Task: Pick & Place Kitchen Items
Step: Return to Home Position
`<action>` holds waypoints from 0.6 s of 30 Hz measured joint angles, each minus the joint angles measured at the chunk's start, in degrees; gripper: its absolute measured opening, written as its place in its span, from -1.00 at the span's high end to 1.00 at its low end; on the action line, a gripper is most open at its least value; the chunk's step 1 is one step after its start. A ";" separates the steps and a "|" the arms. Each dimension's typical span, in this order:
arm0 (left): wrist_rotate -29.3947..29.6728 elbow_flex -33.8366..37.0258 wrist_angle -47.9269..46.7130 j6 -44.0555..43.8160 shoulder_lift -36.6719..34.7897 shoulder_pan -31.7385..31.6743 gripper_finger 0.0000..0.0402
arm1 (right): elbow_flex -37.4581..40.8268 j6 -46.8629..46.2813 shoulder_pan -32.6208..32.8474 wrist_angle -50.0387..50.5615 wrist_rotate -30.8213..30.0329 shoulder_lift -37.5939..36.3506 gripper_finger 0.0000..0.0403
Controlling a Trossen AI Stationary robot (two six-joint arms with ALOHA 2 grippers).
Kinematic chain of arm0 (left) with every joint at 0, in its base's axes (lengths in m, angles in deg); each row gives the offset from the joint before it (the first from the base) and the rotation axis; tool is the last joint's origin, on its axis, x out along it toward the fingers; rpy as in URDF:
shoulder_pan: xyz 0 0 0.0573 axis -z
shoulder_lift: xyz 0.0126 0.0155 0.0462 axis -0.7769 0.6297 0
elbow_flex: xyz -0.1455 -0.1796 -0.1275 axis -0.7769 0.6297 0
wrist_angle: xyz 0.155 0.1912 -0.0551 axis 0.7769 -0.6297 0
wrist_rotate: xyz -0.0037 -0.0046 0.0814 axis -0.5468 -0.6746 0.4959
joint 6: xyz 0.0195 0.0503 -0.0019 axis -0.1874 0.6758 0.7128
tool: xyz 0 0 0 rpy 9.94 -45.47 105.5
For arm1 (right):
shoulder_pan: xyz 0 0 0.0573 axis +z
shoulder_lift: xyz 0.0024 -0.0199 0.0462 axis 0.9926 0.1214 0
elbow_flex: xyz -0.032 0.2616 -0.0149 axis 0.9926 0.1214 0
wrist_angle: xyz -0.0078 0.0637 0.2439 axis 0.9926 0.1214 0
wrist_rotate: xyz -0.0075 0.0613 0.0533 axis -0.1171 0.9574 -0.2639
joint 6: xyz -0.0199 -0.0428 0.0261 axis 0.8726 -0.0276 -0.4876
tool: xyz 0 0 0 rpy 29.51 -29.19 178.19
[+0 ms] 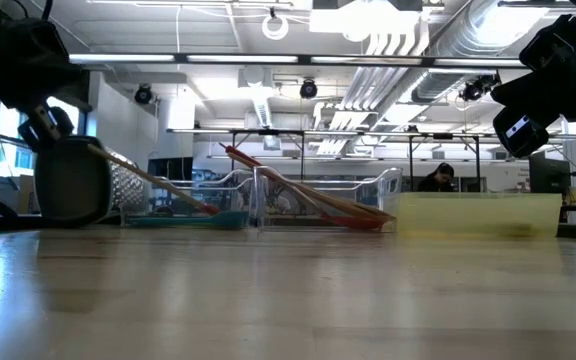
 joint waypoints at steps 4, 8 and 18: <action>-0.01 0.00 0.02 0.00 -5.42 -0.28 1.00 | 0.00 0.00 0.00 0.00 -0.01 0.01 0.99; -1.25 -0.16 0.64 0.00 -7.88 -3.35 1.00 | 0.00 0.00 -0.02 0.00 -0.01 0.01 0.99; -2.10 -0.85 -0.37 0.00 -7.79 -9.61 1.00 | 0.00 0.00 -0.02 -0.19 0.02 0.02 0.99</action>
